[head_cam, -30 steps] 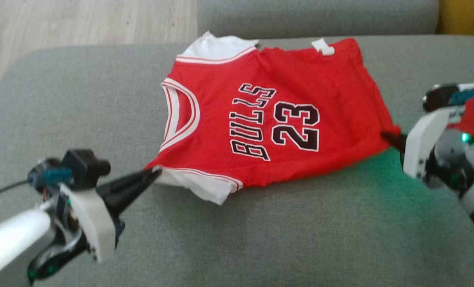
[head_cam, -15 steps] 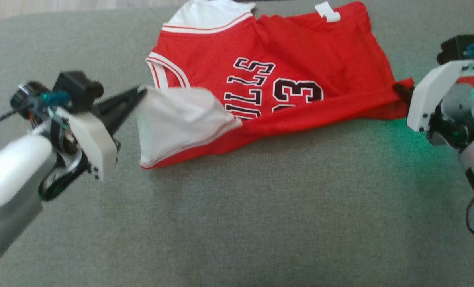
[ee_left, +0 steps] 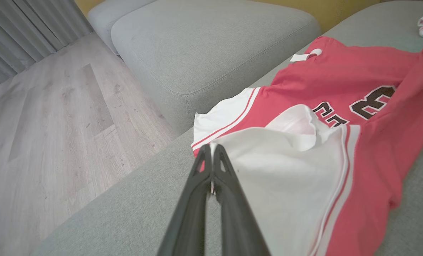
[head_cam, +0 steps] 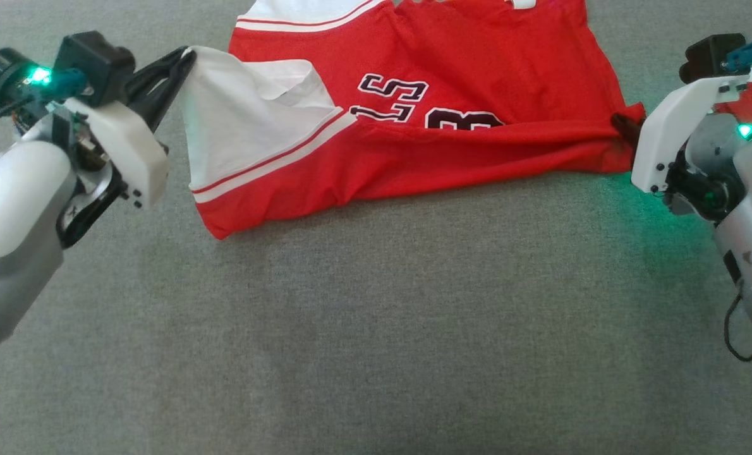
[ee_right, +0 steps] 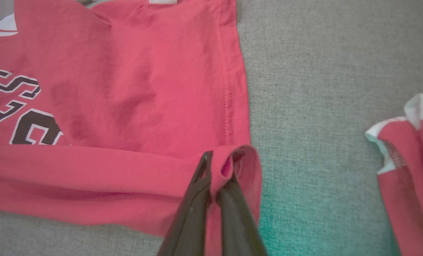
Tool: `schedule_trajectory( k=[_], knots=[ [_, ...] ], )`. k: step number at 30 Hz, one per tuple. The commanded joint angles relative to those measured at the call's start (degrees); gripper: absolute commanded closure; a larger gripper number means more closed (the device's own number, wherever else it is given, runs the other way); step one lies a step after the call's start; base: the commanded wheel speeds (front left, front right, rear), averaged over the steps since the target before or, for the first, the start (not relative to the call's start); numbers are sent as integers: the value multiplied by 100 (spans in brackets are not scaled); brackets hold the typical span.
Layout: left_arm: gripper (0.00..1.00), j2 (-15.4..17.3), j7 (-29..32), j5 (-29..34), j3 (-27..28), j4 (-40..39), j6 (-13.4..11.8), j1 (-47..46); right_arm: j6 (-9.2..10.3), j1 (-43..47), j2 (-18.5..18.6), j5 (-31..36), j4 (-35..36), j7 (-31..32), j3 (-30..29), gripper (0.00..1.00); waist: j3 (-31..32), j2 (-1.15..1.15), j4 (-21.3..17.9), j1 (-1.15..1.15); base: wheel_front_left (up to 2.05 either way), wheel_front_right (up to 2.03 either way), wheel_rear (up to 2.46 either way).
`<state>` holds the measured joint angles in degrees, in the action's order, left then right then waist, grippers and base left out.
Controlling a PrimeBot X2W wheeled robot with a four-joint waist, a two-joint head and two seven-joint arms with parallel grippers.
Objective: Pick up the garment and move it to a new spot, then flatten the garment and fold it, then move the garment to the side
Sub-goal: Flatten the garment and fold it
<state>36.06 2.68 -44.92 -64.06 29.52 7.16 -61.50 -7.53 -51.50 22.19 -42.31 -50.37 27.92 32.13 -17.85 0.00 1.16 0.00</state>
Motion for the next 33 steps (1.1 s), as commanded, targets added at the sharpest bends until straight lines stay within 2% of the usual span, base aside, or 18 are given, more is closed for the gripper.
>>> schedule_trajectory(
  k=[1, 6, 8, 9, 10, 17, 18, 19, 20, 21, 23, 27, 31, 33],
  knots=[
    [100, 135, -68, 84, 216, 27, 26, -382, 4, -211, -6, 48, 109, -14, 1, 100, -8, 0, 3, 0, 0, 0, 0],
    [100, -131, -240, 283, 83, 482, 28, -607, 4, -340, -76, 113, 5, -25, -39, 100, -68, 0, 15, 0, 0, 0, 0],
    [80, -265, -324, 354, 53, 707, 6, -680, 4, -409, -107, 167, -33, -84, -48, 100, -97, 0, 27, 0, 0, 0, 0],
    [57, -337, -373, 385, 53, 832, -41, -716, 4, -459, -106, 234, -65, -193, -72, 44, -114, 0, 34, 0, 0, 0, 0],
    [0, -414, -437, 408, 73, 965, -124, -750, 4, -509, -109, 309, -130, -315, -109, 0, -129, 0, 41, 0, 0, 0, 0],
    [0, -893, -1272, 334, 452, 1724, -775, -868, 4, -659, -326, 454, -429, -1011, -358, 0, -94, 0, 82, 0, 0, 0, 0],
    [0, -945, -1406, 303, 533, 1785, -878, -862, 4, -669, -311, 510, -449, -1220, -404, 0, -69, 0, 94, 0, 0, 0, 0],
    [0, -1047, -1638, 235, 751, 1803, -1103, -820, 4, -645, -309, 663, -393, -1759, -435, 0, 7, 0, 123, 0, 0, 0, 0],
    [0, -1047, -1638, 235, 751, 1803, -1103, -820, 4, -645, -309, 663, -393, -1759, -435, 0, 7, 0, 123, 0, 0, 0, 0],
    [0, -1086, -1705, 205, 879, 1751, -1206, -772, 4, -599, -356, 629, -347, -2021, -515, 0, 48, 0, 132, 0, 0, 0, 0],
    [0, -1147, -1757, 169, 1247, 1457, -1425, -625, 4, -481, -391, 666, -215, -2636, -628, 0, 144, 0, 163, 0, 0, 0, 0],
    [0, -1165, -1764, 570, 2339, 151, -2005, 173, 4, -71, -450, 859, 28, -3855, -867, 0, 367, 0, 225, 0, 0, 0, 0],
    [0, -1305, -1766, 1067, 3253, -926, -2375, 1415, 4, 499, -609, 1300, 399, -4271, -1344, 0, 575, 0, 245, 0, 0, 0, 0],
    [0, -1443, -1766, 1264, 3652, -1346, -2481, 2030, 4, 887, -748, 1761, 906, -4286, -1719, 0, 644, 0, 230, 0, 0, 0, 0]
  ],
)
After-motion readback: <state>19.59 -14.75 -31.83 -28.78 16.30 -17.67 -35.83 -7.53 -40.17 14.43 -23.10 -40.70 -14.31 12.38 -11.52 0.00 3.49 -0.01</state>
